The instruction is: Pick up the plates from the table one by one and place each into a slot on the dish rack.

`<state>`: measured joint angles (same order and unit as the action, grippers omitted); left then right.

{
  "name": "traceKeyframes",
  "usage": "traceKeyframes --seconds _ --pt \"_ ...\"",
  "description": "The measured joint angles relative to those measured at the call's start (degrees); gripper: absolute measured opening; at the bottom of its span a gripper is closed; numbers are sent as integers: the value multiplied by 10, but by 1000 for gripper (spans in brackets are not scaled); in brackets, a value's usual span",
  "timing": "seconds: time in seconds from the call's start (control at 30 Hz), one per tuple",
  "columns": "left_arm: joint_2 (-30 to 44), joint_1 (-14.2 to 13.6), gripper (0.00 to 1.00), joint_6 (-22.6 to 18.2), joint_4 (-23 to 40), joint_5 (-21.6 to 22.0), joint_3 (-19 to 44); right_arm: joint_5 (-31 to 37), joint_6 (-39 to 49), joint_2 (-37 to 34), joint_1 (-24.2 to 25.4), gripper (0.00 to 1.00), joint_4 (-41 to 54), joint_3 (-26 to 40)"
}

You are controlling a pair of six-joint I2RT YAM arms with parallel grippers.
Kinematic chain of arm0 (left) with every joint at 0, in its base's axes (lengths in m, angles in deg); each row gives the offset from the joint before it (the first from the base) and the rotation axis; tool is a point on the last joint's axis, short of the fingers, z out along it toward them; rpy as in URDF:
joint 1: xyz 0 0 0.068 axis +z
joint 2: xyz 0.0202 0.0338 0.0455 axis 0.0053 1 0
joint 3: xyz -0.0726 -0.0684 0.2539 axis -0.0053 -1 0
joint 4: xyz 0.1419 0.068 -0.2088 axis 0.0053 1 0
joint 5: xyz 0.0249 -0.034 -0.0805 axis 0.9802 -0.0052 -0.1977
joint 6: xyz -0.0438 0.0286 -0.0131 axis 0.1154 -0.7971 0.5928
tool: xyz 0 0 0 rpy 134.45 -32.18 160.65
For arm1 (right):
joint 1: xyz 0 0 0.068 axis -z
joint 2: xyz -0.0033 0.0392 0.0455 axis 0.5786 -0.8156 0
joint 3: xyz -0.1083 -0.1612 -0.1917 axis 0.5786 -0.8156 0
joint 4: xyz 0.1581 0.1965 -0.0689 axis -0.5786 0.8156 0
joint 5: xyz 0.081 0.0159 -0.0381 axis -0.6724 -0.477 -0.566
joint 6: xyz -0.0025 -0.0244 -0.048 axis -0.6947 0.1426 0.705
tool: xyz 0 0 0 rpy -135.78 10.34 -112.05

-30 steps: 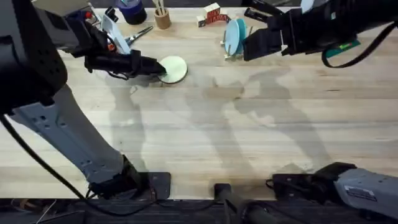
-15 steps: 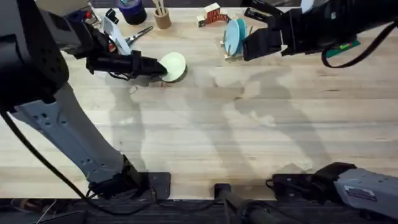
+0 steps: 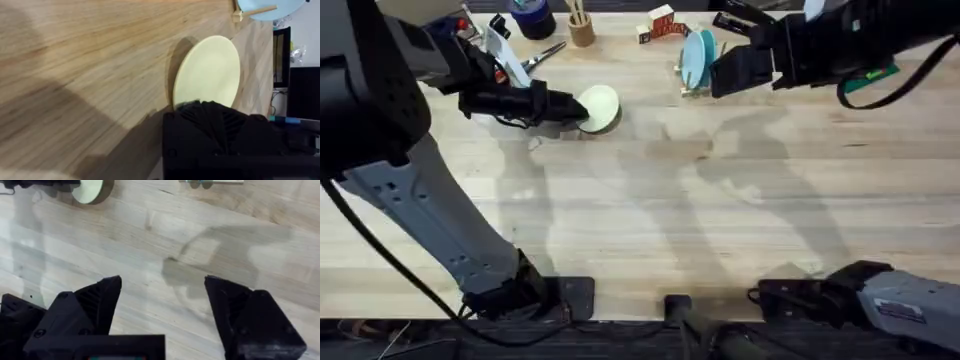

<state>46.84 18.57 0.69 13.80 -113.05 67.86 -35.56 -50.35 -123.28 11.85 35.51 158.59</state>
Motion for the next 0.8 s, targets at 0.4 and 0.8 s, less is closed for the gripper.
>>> traceKeyframes --seconds 0.4,0.8 --pt "0 0 39 8 0 1 0 0 0 0 0 996 0 0" --pt "3 0 40 9 0 0 2 0 0 -4 0 996 0 0"
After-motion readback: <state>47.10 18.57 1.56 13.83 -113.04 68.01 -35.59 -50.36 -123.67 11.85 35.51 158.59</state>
